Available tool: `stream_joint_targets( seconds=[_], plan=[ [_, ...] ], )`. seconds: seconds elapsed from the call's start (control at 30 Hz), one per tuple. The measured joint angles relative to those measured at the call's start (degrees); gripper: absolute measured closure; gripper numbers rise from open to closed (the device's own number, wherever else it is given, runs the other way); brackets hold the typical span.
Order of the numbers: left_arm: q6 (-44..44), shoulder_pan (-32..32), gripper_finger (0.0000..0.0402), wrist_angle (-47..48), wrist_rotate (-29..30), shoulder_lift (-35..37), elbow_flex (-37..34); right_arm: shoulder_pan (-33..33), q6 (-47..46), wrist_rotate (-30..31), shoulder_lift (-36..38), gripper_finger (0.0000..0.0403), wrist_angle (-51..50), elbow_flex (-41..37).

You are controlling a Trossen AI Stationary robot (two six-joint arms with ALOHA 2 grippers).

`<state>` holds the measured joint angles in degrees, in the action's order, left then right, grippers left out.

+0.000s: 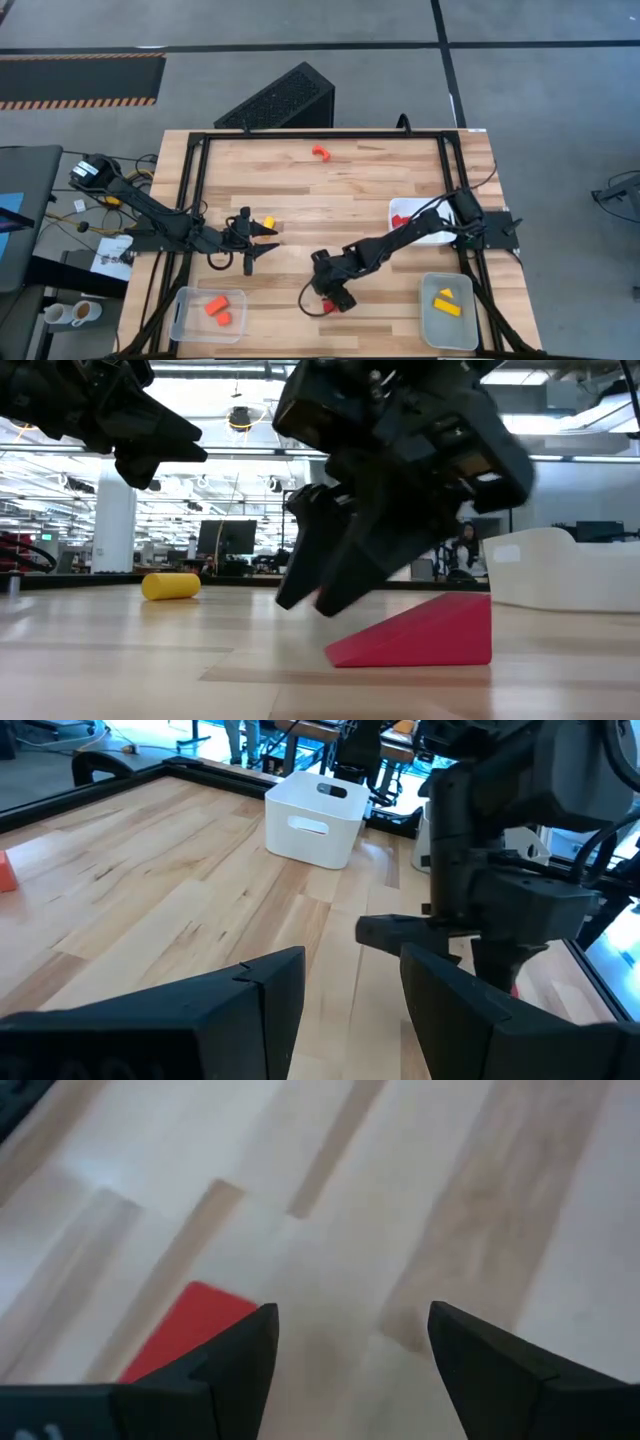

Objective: Sort & place blocks by color
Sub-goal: Put the red block into the white bin

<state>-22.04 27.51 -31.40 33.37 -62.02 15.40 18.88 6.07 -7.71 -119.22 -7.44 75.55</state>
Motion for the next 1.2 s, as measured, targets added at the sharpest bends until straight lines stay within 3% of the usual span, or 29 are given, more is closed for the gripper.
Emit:
stream_joint_targets(
  seconds=[0.47, 0.67, 1.0, 1.2],
  plan=[
    [0.4, 0.0, 0.0249, 0.4, 0.0, 0.0, 0.0, -1.0, 3.5, -0.2, 0.0, 0.0121, -3.5, 5.6],
    [0.3, 0.0, 0.0249, 0.4, 0.0, 0.0, 0.0, 0.4, 4.4, -2.9, 0.0, 0.0121, -3.9, 9.8],
    [-0.2, 0.0, 0.0249, 0.4, 0.2, 0.0, 0.0, 5.1, 7.5, -2.9, 0.0, 0.0121, -17.1, 10.6],
    [-0.2, 0.0, 0.0249, 0.4, 0.6, 0.0, 0.0, 5.5, -2.5, -3.2, 0.0, 0.0121, -23.8, 10.5]
  ],
)
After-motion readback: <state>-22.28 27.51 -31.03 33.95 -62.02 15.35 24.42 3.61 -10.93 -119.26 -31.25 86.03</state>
